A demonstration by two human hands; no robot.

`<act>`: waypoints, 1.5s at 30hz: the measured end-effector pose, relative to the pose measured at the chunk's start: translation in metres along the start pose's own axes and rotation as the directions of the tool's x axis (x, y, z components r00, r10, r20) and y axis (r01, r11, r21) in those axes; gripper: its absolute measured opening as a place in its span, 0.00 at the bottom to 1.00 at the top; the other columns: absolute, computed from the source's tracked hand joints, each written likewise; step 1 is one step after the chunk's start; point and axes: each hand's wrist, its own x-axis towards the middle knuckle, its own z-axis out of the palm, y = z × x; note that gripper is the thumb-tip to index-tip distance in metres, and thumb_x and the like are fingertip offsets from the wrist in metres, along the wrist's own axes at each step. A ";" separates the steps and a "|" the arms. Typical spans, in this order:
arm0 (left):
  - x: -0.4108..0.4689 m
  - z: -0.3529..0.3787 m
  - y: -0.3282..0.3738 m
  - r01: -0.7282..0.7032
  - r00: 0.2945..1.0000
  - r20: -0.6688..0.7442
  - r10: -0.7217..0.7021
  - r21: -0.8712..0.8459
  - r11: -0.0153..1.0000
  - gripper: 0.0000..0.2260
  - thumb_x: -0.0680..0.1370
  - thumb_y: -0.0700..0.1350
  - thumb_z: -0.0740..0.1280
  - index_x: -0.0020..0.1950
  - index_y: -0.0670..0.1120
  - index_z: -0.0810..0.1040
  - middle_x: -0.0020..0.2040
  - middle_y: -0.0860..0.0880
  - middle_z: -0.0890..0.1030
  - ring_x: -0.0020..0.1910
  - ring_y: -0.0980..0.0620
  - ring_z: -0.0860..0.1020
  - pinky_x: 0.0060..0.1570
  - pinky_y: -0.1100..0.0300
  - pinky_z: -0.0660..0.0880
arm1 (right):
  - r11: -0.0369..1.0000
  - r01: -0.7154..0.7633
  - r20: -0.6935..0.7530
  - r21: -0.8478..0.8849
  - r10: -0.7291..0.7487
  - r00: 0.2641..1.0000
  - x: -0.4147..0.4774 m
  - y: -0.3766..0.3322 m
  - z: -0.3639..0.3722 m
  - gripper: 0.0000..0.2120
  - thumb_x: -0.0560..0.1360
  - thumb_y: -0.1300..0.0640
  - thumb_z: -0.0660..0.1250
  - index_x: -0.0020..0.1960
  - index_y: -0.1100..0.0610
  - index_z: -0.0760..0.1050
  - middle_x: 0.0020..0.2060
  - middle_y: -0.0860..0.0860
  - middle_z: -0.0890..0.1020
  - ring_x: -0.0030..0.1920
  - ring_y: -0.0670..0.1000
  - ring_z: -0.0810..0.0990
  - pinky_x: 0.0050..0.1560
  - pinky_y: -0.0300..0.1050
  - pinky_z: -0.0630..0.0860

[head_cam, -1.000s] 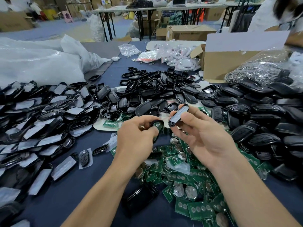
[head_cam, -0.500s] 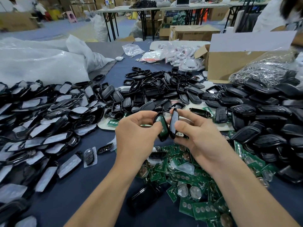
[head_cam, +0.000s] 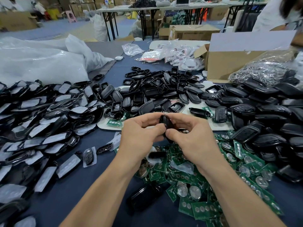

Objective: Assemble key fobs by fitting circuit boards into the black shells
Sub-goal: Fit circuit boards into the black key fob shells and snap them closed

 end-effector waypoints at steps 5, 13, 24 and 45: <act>0.001 -0.005 0.000 0.051 0.993 0.108 -0.041 -0.092 0.994 0.15 0.76 0.29 0.72 0.56 0.46 0.86 0.49 0.46 0.88 0.47 0.49 0.87 0.42 0.60 0.83 | 0.992 0.020 -0.029 -0.123 -0.023 0.999 -0.001 -0.002 -0.001 0.19 0.71 0.59 0.78 0.57 0.40 0.85 0.45 0.37 0.87 0.51 0.37 0.83 0.54 0.36 0.80; 0.002 -0.009 -0.004 0.027 0.990 0.138 -0.017 -0.068 0.997 0.20 0.73 0.25 0.72 0.57 0.47 0.85 0.50 0.47 0.88 0.46 0.49 0.87 0.43 0.60 0.83 | 0.981 0.038 -0.033 -0.192 -0.045 0.998 -0.003 -0.001 -0.002 0.19 0.70 0.58 0.79 0.56 0.39 0.85 0.43 0.33 0.85 0.48 0.31 0.80 0.47 0.22 0.73; 0.003 -0.012 0.004 -0.146 0.984 0.100 0.144 0.015 0.989 0.18 0.69 0.34 0.80 0.47 0.57 0.90 0.46 0.48 0.89 0.45 0.51 0.87 0.45 0.64 0.81 | 0.992 0.063 0.019 -0.106 -0.061 0.998 -0.001 0.001 -0.004 0.20 0.70 0.59 0.78 0.58 0.42 0.86 0.49 0.38 0.87 0.52 0.39 0.85 0.56 0.44 0.83; -0.002 -0.005 0.005 -0.135 0.990 -0.040 0.136 0.022 0.991 0.11 0.76 0.37 0.76 0.44 0.54 0.90 0.41 0.47 0.89 0.43 0.50 0.88 0.40 0.61 0.83 | 0.888 0.223 -0.057 -0.403 -0.268 0.962 -0.016 -0.005 0.017 0.23 0.71 0.63 0.75 0.62 0.44 0.84 0.54 0.39 0.86 0.56 0.40 0.82 0.62 0.37 0.77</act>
